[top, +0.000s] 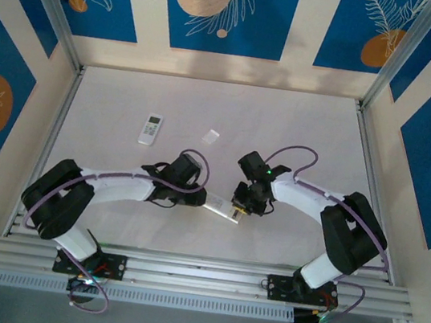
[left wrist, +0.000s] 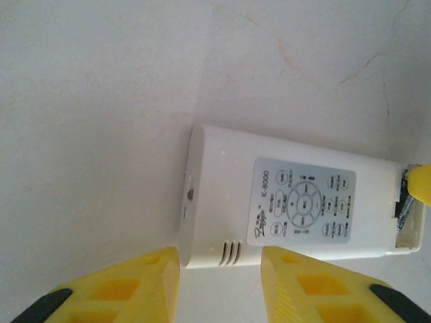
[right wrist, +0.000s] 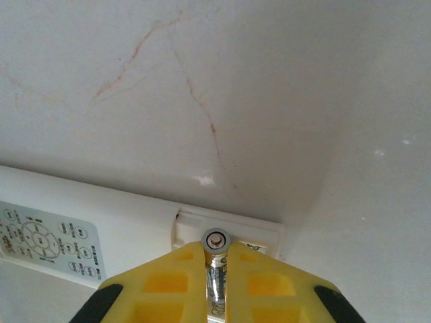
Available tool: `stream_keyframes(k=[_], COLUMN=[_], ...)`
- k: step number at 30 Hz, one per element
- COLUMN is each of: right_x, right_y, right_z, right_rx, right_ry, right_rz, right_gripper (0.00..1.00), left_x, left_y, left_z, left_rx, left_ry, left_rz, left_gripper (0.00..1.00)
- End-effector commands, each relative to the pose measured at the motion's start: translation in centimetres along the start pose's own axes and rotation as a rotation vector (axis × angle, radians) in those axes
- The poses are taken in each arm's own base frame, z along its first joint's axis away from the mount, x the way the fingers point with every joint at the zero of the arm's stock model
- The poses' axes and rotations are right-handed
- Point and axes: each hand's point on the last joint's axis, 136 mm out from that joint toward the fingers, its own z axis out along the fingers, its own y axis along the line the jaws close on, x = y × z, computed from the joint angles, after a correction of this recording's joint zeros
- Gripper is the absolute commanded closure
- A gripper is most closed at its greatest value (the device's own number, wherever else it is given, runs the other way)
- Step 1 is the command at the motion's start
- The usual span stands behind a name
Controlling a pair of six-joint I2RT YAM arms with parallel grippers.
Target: Load the batteries into the remote control
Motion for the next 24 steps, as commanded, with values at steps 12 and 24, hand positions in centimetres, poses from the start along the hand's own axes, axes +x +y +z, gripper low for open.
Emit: stream_keyframes(k=[12, 24], right_x=[2.9, 5.1], right_y=[-0.8, -3.4], right_z=[1.9, 4.5], right_rx=[0.036, 0.164], right_ry=[0.091, 0.160], right_rz=[0.028, 0.042], right_gripper=[0.91, 0.93], left_x=[1.4, 1.1], left_y=[0.1, 0.4], left_z=[-1.3, -1.1], left_rx=[0.010, -0.010], left_ry=[-0.022, -0.035], left_rz=[-0.034, -0.023], left_gripper=[0.58, 0.57])
